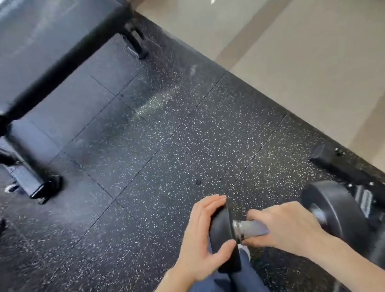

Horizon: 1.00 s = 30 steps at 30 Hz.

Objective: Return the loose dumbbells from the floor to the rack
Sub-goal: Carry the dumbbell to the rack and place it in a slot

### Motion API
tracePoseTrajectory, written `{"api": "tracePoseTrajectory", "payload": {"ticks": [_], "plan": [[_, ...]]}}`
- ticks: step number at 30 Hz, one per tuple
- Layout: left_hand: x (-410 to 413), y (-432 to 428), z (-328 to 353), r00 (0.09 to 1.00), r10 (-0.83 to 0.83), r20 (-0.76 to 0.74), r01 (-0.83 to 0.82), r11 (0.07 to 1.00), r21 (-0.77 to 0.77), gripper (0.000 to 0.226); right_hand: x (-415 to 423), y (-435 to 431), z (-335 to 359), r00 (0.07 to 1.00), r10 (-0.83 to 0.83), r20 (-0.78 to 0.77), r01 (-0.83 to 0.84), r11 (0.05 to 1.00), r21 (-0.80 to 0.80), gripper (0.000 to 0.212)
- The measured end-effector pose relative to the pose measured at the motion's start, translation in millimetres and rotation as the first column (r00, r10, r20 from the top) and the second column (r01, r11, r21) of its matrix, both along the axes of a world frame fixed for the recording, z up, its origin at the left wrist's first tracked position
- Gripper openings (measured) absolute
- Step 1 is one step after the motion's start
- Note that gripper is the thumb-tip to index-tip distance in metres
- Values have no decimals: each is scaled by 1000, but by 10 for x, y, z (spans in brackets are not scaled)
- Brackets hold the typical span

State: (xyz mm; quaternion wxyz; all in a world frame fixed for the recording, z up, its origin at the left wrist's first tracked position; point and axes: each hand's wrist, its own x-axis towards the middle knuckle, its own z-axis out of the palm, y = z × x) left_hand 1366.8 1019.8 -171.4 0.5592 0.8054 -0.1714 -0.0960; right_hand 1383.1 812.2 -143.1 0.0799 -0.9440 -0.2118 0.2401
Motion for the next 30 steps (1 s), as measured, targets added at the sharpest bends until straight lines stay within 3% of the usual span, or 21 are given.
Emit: {"api": "tracePoseTrajectory", "payload": {"ticks": [5,10,13,21,30], "plan": [[235,180,830,993,25,116,-20,999,-43,59,247,186,908,999,39,14,-39,999,-22,83],[562,310,1133,980,78,182,-72,997,-37,57,633,326,1173,990,106,98,-104,994,-26,65],[742,311,1149,974,167,153,-159,985,-61,59,920,395,1181,986,149,76,-147,989,-27,54],[1345,100,1040,938,344,42,-345,939,12,60,1952,276,935,927,374,13,-372,926,-67,55],[2163,-149,1015,859,512,22,-509,848,146,56,3231,198,1008,821,571,-20,-567,811,-144,56]]}}
